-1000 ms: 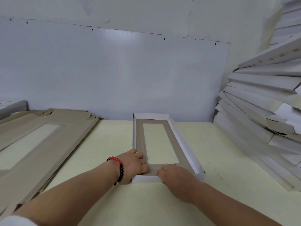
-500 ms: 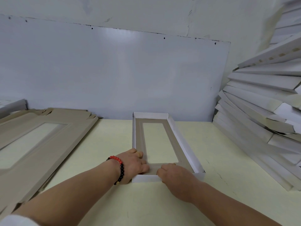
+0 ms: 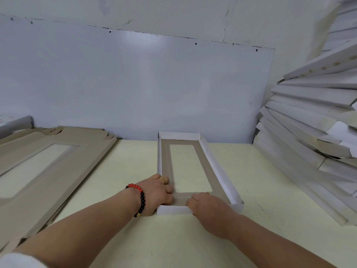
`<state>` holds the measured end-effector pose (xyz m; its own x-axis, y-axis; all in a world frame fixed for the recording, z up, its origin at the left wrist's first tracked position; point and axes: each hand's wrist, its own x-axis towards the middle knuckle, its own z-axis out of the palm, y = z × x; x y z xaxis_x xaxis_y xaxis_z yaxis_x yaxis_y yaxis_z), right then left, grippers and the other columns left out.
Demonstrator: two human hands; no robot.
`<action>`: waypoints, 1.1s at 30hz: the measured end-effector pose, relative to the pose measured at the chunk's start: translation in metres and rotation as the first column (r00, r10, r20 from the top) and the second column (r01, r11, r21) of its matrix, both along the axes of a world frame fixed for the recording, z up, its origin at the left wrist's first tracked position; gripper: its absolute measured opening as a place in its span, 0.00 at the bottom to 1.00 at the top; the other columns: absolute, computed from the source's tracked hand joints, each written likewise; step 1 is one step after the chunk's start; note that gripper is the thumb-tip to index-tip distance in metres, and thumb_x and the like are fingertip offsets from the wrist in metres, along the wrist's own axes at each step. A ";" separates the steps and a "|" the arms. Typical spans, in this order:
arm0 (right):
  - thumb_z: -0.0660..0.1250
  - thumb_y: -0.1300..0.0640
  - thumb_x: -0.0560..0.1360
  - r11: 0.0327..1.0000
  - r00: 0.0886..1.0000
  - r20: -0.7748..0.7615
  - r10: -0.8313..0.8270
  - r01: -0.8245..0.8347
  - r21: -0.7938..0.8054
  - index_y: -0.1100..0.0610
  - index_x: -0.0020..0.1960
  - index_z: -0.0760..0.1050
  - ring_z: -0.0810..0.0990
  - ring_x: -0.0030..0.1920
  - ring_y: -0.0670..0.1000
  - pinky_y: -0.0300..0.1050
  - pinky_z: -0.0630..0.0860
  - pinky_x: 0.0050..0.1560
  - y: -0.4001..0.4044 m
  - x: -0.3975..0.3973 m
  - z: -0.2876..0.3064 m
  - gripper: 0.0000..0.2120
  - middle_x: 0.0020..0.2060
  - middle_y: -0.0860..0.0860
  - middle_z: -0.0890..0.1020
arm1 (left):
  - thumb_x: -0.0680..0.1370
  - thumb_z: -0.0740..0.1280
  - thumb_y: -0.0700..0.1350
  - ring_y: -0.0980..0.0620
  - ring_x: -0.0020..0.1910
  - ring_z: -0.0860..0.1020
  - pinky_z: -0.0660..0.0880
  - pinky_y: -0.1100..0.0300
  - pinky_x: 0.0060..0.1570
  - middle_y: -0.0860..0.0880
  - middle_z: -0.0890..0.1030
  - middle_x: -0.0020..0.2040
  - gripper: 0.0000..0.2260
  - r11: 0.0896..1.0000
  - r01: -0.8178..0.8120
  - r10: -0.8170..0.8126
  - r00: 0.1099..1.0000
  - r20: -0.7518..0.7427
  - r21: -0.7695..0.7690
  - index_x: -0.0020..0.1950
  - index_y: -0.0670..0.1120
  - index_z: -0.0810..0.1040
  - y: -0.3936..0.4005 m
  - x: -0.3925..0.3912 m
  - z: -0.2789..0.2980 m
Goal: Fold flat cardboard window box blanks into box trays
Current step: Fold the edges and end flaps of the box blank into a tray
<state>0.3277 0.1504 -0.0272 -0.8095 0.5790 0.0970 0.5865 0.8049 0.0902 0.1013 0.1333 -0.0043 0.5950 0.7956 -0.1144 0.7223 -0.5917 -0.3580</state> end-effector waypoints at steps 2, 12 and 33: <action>0.51 0.68 0.76 1.000 1.000 0.008 0.001 -0.001 0.005 0.57 0.56 0.69 0.72 0.53 0.56 0.45 0.64 0.50 0.000 0.000 0.000 0.13 0.53 0.55 0.73 | 0.72 0.64 0.40 0.46 0.61 0.65 0.59 0.57 0.59 0.52 0.73 0.56 0.15 1.000 0.010 -0.010 1.000 0.004 0.001 0.57 0.51 0.76 0.000 -0.001 0.000; 0.52 0.64 0.79 0.999 0.997 0.072 -0.033 0.035 -0.023 0.58 0.57 0.69 0.73 0.54 0.57 0.46 0.67 0.51 0.001 -0.002 0.002 0.11 0.53 0.56 0.74 | 0.72 0.65 0.40 0.46 0.60 0.67 0.62 0.54 0.63 0.49 0.74 0.57 0.18 0.995 -0.085 0.083 0.996 -0.042 -0.054 0.61 0.48 0.70 -0.004 0.005 -0.001; 0.55 0.55 0.81 0.995 0.985 0.148 -0.094 0.099 -0.029 0.56 0.57 0.72 0.76 0.52 0.58 0.48 0.67 0.48 -0.003 -0.004 0.014 0.10 0.53 0.54 0.78 | 0.79 0.57 0.46 0.46 0.61 0.72 0.67 0.54 0.61 0.47 0.74 0.60 0.15 0.930 -0.360 0.366 0.885 0.286 -0.076 0.65 0.48 0.69 -0.040 0.066 -0.019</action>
<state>0.3237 0.1474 -0.0129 -0.7534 0.6563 -0.0407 0.6444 0.7493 0.1524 0.1675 0.0936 -0.0233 0.2738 0.9618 0.0006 0.9579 -0.2727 -0.0902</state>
